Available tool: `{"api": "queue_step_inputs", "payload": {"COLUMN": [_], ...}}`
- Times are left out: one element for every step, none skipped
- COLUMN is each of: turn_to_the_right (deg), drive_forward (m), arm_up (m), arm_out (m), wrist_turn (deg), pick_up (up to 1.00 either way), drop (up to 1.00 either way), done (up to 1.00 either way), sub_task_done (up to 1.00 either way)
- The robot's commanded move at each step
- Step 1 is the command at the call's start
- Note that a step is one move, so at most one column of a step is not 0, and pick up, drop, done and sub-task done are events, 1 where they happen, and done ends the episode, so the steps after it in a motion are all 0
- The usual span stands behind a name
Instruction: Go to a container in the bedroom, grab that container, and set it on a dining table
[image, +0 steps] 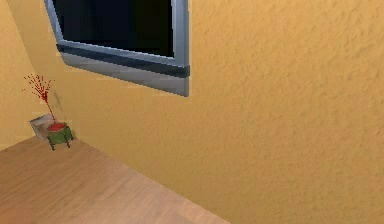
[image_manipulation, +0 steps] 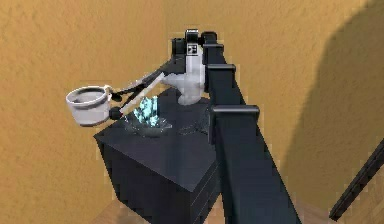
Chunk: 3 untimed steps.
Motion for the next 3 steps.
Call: {"api": "queue_step_inputs", "payload": {"turn_to_the_right": [0.0, 0.0, -45.0], "drive_forward": [0.00, 0.00, 0.00], "arm_up": [0.00, 0.00, 0.00], "arm_out": [0.00, -0.46, 0.00], "wrist_turn": [-21.0, 0.0, 0.0], "pick_up": [0.00, 0.00, 0.00], "drop": [0.00, 0.00, 0.00], "done": [0.00, 0.00, 0.00], "sub_task_done": [0.00, 0.00, 0.00]}}
